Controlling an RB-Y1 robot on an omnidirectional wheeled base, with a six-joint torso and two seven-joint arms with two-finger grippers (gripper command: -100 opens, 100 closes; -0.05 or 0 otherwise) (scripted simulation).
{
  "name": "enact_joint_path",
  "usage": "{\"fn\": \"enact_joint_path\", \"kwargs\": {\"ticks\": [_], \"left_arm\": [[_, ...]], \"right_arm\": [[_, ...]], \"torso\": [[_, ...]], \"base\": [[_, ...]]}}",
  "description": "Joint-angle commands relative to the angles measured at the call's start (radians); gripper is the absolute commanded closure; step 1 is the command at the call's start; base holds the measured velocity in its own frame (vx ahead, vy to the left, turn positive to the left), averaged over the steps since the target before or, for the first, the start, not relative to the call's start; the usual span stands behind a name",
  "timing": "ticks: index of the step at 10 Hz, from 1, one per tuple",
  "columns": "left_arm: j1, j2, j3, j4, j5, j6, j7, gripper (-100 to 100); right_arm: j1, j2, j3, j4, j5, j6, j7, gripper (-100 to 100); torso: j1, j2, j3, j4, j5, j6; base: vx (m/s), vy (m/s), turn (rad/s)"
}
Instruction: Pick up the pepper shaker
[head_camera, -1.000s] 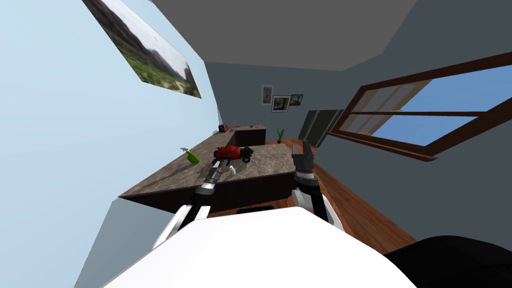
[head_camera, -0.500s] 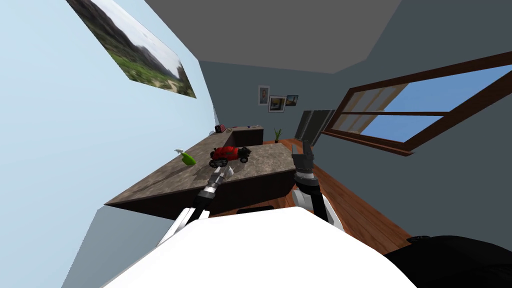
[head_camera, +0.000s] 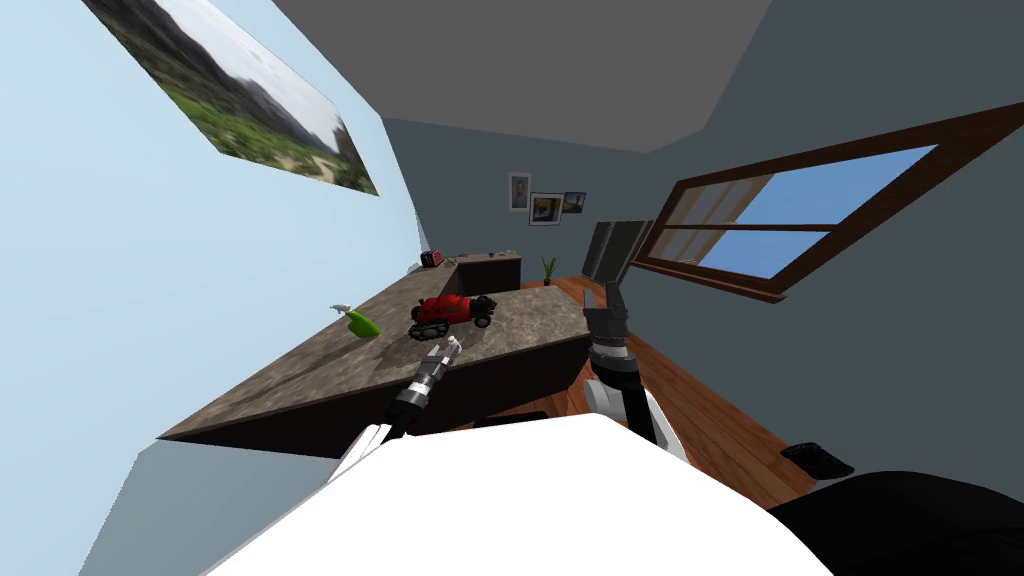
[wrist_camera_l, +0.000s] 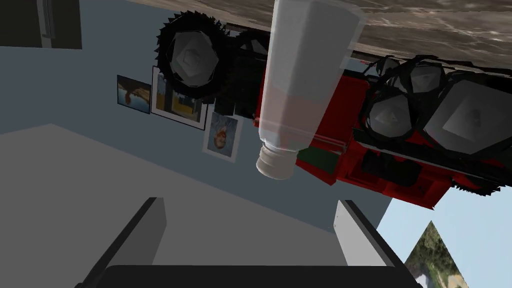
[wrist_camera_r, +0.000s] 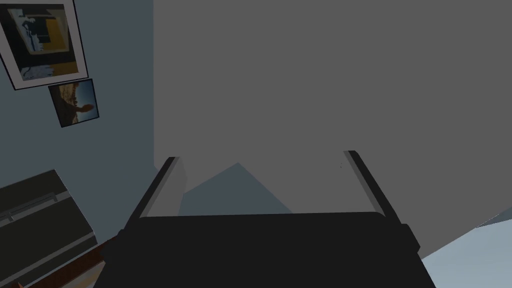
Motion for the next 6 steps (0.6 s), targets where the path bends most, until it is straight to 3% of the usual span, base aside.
{"fn": "enact_joint_path", "kwargs": {"ticks": [1,3,4,5,6], "left_arm": [[0.007,0.007,0.007,0.029,-0.017,-0.001,-0.011,-100],[0.018,0.026,0.019,0.070,-0.055,0.010,-0.027,-100],[0.016,0.018,0.020,0.065,-0.041,-0.004,-0.024,-100],[0.017,0.019,0.021,0.067,-0.043,-0.005,-0.026,0],[-0.033,0.031,0.028,0.117,-0.028,-0.013,-0.030,-100]], "right_arm": [[0.000,0.000,0.000,0.000,0.000,0.000,0.000,0],[0.000,0.000,0.000,0.000,0.000,0.000,0.000,0],[0.000,0.000,0.000,0.000,0.000,0.000,0.000,0],[0.000,0.000,0.000,0.000,0.000,0.000,0.000,0],[0.000,0.000,0.000,0.000,0.000,0.000,0.000,0]], "torso": [[0.000,0.000,0.000,0.000,0.000,0.000],[0.000,-0.001,-0.001,0.000,0.000,0.000],[0.001,-0.003,-0.001,-0.001,0.000,0.000],[0.001,-0.001,-0.001,0.000,0.000,0.000],[0.000,0.000,0.000,0.000,0.000,0.000]], "base": [[0.029,-0.007,-0.077],[0.057,-0.003,-0.174],[0.035,0.011,-0.039],[0.005,0.002,0.008],[-0.071,-0.021,-0.068]]}}
